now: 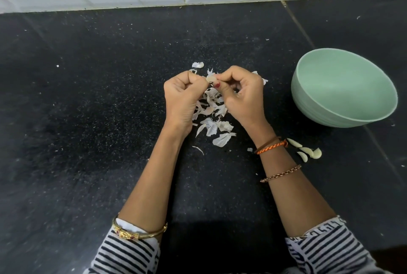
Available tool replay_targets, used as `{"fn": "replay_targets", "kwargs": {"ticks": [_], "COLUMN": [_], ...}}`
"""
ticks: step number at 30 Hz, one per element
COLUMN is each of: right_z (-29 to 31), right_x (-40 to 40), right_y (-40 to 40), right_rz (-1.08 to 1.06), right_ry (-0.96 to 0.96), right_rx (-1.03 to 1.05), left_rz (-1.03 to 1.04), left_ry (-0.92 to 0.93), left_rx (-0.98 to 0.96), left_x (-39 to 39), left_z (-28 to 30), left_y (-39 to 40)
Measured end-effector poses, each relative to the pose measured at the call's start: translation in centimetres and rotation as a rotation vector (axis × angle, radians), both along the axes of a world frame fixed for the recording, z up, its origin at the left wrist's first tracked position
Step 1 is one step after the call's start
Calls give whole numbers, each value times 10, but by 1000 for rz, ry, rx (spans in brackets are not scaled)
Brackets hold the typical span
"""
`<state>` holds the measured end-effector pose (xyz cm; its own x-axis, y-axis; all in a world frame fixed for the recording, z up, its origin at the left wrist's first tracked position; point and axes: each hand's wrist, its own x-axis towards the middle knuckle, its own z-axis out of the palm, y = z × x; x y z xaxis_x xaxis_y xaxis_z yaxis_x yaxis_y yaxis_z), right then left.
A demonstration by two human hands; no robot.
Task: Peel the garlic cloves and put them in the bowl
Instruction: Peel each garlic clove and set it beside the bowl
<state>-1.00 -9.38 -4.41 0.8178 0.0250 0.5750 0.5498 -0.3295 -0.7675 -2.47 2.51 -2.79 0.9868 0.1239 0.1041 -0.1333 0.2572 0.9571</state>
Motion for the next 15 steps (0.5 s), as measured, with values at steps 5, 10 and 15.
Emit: {"fn": "replay_targets", "kwargs": {"ticks": [5, 10, 15], "right_z": [13, 12, 7], "right_x": [-6, -1, -1], "right_y": [7, -4, 2], "right_rz": [103, -80, -83], "right_ry": [364, 358, 189], "right_rx": [507, 630, 274], "left_rz": [26, 80, 137], "left_ry": [-78, -120, -185], "left_rx": [108, 240, 504], "left_x": [-1, 3, 7], "left_z": [-1, -11, -18], "left_y": [-3, 7, 10]}}
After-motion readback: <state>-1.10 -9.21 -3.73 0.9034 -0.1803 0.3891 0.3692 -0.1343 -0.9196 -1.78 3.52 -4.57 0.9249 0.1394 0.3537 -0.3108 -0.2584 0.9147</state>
